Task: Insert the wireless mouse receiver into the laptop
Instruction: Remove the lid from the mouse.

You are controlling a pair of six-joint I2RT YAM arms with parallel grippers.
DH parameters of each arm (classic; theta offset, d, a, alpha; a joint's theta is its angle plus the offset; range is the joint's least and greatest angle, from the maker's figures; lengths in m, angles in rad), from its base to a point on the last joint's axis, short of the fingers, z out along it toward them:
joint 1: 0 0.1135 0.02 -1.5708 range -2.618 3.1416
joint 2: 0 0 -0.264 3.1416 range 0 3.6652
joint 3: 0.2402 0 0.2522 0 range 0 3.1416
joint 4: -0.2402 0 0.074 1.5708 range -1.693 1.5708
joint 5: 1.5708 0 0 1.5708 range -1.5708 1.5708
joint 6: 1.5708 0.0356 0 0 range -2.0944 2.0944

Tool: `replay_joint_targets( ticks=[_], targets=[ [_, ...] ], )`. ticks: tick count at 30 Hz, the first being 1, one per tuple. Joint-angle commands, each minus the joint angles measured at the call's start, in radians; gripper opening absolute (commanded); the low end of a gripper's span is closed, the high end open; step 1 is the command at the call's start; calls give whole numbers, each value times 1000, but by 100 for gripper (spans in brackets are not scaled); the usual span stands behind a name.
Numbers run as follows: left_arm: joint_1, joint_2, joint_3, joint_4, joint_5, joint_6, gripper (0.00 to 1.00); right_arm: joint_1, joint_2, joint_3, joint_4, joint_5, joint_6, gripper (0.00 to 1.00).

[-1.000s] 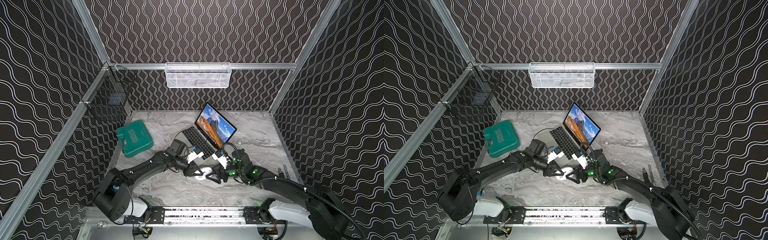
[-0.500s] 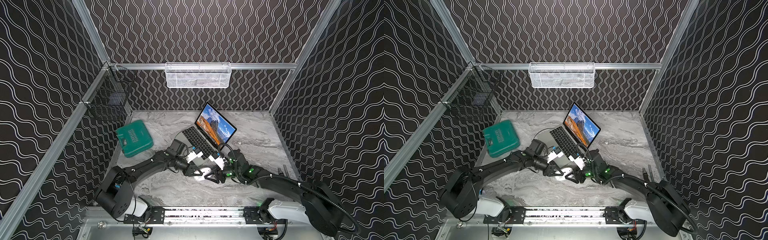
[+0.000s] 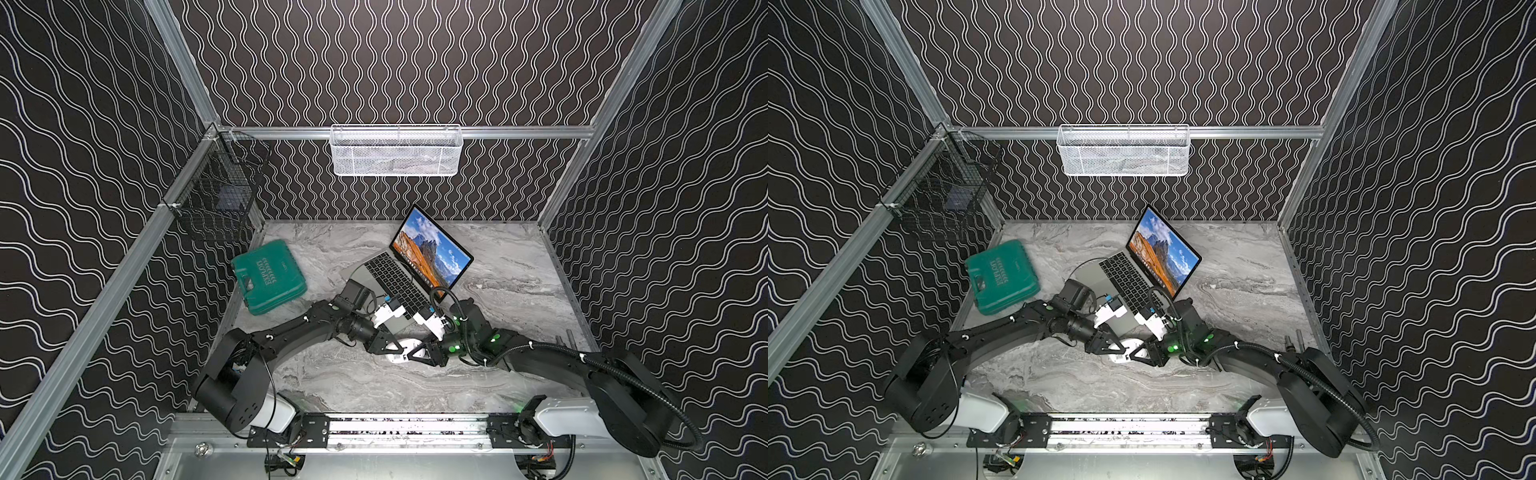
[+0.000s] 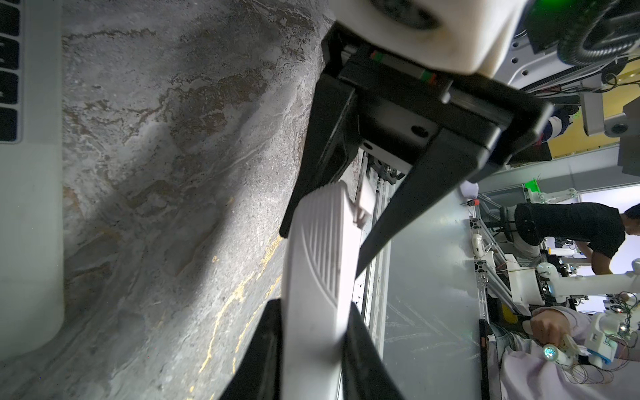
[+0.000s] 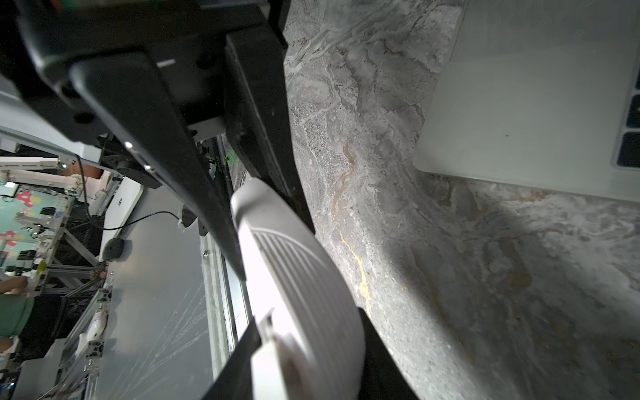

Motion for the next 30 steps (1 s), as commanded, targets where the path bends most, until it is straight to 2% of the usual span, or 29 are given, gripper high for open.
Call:
replay_joint_targets(
  ticks=[1, 6, 12, 16, 23, 30],
  targets=[
    [11, 25, 17, 12, -35, -57, 0, -12, 15, -11, 69, -63, 52, 47],
    [29, 54, 25, -14, -72, -62, 0, -37, 10, -29, 104, -119, 97, 54],
    [42, 54, 22, -11, -62, -69, 0, -51, 6, -30, 89, -98, 97, 39],
    [41, 61, 21, -13, -37, -66, 0, -62, 14, -32, 109, -77, 107, 34],
    [41, 74, 30, -39, -74, -58, 0, -84, -1, -38, 107, -63, 113, 21],
    [41, 79, 24, -8, -15, -70, 0, -101, -11, -68, 187, -123, 157, 21]
  ],
)
